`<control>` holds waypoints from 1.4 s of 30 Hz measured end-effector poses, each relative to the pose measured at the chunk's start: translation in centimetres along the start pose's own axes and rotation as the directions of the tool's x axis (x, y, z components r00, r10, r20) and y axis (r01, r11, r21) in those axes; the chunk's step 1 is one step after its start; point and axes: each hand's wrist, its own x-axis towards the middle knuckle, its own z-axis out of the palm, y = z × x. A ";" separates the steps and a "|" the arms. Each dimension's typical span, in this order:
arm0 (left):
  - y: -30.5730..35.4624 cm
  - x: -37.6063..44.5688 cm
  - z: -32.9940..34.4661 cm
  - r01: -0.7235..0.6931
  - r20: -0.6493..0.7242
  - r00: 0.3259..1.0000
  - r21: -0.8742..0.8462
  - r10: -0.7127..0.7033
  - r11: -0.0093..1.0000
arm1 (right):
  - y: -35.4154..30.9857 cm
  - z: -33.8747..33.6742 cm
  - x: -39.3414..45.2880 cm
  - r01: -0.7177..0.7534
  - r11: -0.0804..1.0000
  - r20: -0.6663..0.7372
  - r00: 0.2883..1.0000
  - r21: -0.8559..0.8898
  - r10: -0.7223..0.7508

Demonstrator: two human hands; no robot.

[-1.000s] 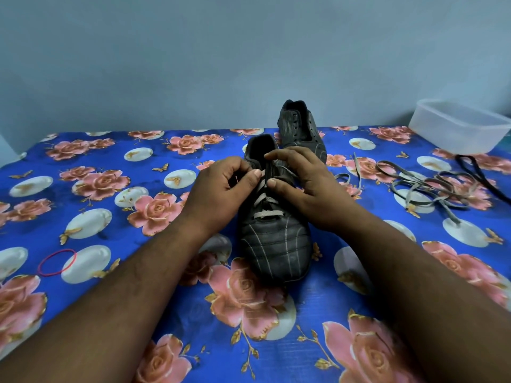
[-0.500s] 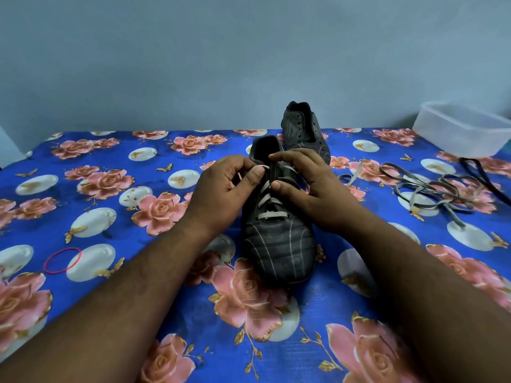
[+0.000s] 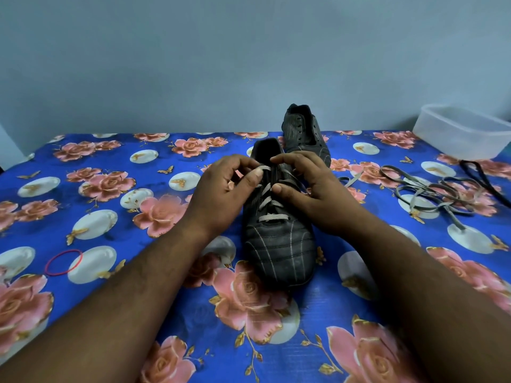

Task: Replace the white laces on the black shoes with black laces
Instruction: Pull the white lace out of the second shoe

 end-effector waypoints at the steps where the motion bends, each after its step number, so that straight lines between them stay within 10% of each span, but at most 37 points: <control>1: 0.3 -0.1 0.1 -0.042 -0.016 0.999 0.050 0.043 0.998 | 0.0 0.0 0.0 0.001 1.000 0.000 1.000 0.003 -0.001; 12: -2.2 0.4 -1.3 0.389 -0.046 0.917 0.332 -0.397 0.860 | 0.0 -0.1 -0.1 0.012 1.000 0.017 1.000 0.011 -0.012; 18: -1.0 0.4 -0.6 0.041 -0.013 0.999 0.056 -0.040 0.998 | -0.1 -0.2 -0.1 0.009 1.000 0.023 1.000 0.013 -0.010; 24: -1.1 0.6 0.1 -0.082 -0.008 0.996 0.173 0.085 0.981 | -0.1 -0.1 -0.1 0.020 1.000 0.020 1.000 0.016 -0.020; 32: -2.7 0.6 -1.5 0.343 -0.027 0.920 0.536 -0.390 0.771 | -0.2 -0.2 -0.1 0.008 1.000 0.031 0.999 0.022 -0.009; 39: -1.9 0.8 -0.8 0.023 -0.029 0.999 0.068 -0.021 0.997 | -0.4 -0.3 -0.2 -0.005 1.000 0.037 0.999 0.026 0.004; 42: -1.3 0.6 0.0 -0.126 0.038 0.992 0.166 0.122 0.978 | -0.5 -0.3 -0.2 0.003 1.000 0.031 1.000 0.025 -0.004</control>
